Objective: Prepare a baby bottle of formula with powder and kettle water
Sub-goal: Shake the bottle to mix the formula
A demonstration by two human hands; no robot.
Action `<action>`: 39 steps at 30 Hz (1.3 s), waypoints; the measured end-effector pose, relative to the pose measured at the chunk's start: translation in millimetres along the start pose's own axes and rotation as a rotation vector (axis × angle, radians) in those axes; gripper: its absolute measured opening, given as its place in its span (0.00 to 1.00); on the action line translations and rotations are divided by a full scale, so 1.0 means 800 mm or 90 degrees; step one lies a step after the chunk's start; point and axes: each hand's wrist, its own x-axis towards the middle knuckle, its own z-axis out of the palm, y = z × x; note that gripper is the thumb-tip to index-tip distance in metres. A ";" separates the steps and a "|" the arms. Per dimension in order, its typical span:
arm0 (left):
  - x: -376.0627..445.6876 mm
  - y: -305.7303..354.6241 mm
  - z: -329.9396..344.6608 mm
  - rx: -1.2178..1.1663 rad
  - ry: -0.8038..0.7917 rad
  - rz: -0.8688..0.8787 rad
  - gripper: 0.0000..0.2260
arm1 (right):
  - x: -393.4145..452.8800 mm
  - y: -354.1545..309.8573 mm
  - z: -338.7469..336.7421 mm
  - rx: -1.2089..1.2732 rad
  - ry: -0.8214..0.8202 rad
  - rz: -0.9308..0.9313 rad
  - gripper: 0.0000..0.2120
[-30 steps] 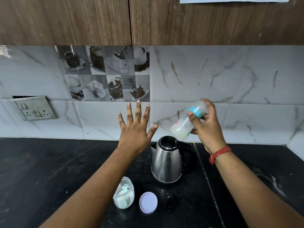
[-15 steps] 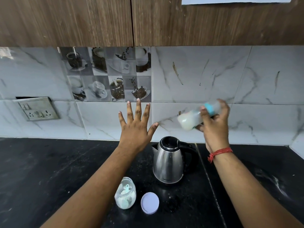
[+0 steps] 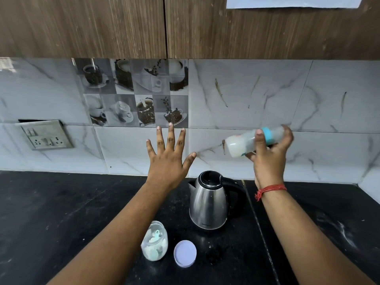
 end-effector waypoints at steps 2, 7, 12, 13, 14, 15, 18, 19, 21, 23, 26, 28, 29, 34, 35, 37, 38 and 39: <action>-0.001 0.001 0.000 0.009 -0.003 0.008 0.35 | 0.000 -0.001 0.001 -0.040 -0.068 0.017 0.29; 0.000 0.002 0.001 0.006 -0.004 0.005 0.35 | 0.002 0.000 -0.007 -0.021 0.005 -0.012 0.28; 0.001 0.002 0.003 0.009 -0.003 0.020 0.35 | -0.002 0.001 -0.005 -0.100 -0.073 -0.014 0.27; 0.003 0.002 0.003 0.009 -0.004 0.014 0.35 | 0.001 0.002 -0.007 -0.059 -0.017 -0.028 0.27; 0.003 0.003 0.003 0.011 -0.005 0.012 0.35 | 0.004 0.001 -0.008 -0.035 0.004 -0.030 0.28; 0.003 0.003 0.002 0.015 -0.005 0.015 0.35 | 0.005 0.000 -0.006 -0.046 -0.026 -0.019 0.28; 0.003 0.003 0.004 0.019 -0.005 0.023 0.34 | 0.006 0.004 -0.001 -0.146 -0.139 -0.002 0.26; 0.004 0.003 0.004 0.018 -0.005 0.018 0.34 | 0.009 0.003 -0.002 -0.114 -0.094 -0.007 0.26; 0.005 0.004 0.003 0.017 -0.007 0.009 0.35 | 0.018 -0.001 -0.004 -0.054 -0.034 -0.009 0.27; 0.005 0.004 0.002 0.022 -0.006 0.014 0.35 | 0.020 -0.005 0.000 -0.104 -0.133 0.006 0.27; 0.007 0.001 0.001 0.014 -0.003 0.012 0.35 | 0.015 -0.005 0.002 -0.121 -0.108 -0.023 0.27; 0.007 0.001 0.001 0.008 -0.002 0.002 0.35 | 0.015 -0.006 0.000 -0.033 -0.015 -0.024 0.30; 0.006 0.001 0.001 0.010 -0.002 0.002 0.35 | 0.013 -0.008 0.002 -0.029 -0.034 -0.015 0.31; 0.008 0.004 0.000 -0.002 0.005 -0.003 0.35 | 0.005 -0.004 0.002 -0.039 -0.009 -0.054 0.29; 0.008 0.005 -0.001 -0.003 0.004 -0.003 0.35 | 0.007 -0.004 0.000 -0.014 -0.002 -0.043 0.30; 0.007 0.008 -0.001 0.003 0.003 0.005 0.35 | 0.007 -0.007 0.003 -0.071 -0.092 -0.021 0.30; 0.007 0.008 0.000 0.005 0.004 0.010 0.35 | 0.006 -0.008 0.003 -0.101 -0.132 -0.017 0.30; 0.008 0.008 0.000 0.003 0.003 0.011 0.35 | 0.005 -0.008 0.003 -0.101 -0.125 -0.017 0.31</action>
